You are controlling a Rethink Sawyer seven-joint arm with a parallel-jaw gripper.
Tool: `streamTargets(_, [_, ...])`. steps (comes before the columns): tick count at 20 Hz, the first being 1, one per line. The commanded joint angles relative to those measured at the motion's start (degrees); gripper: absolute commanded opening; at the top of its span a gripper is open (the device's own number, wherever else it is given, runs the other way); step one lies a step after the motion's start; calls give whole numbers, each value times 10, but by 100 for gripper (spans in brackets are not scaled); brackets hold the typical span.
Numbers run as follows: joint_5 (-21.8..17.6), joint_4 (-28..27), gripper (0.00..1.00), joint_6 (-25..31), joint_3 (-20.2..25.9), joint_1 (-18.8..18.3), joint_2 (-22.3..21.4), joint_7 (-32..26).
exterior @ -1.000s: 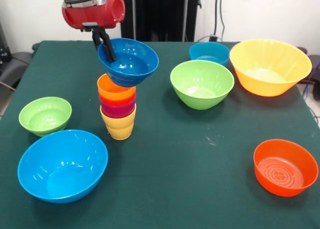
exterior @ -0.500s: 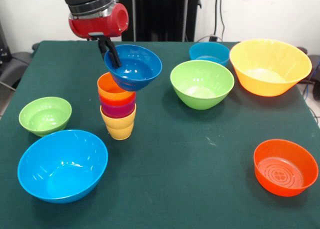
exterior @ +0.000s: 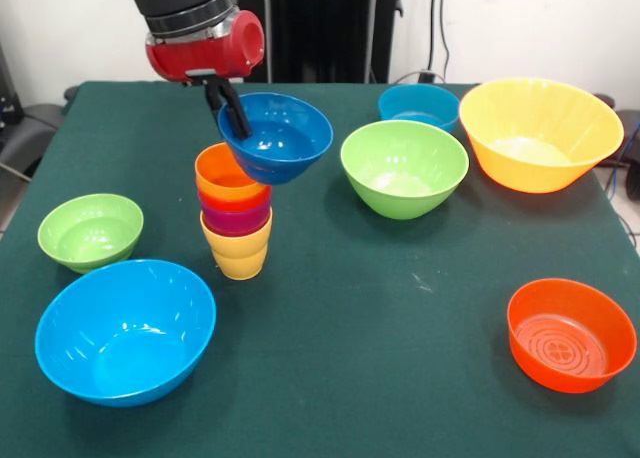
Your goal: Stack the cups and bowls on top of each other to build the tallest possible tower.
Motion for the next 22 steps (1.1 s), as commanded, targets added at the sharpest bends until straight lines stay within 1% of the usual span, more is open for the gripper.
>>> streamTargets(1, [-46, 21, 0, 17, 20, 1, 13, -133])
streamTargets(7, [-39, 20, 0, 27, 30, -6, 14, -137])
streamTargets(12, [-29, 28, 0, 39, 48, -20, 12, -142])
streamTargets(19, [-38, 32, 0, 36, 54, -32, 24, -146])
streamTargets(22, [-49, 37, 0, 28, 51, -37, 31, -148])
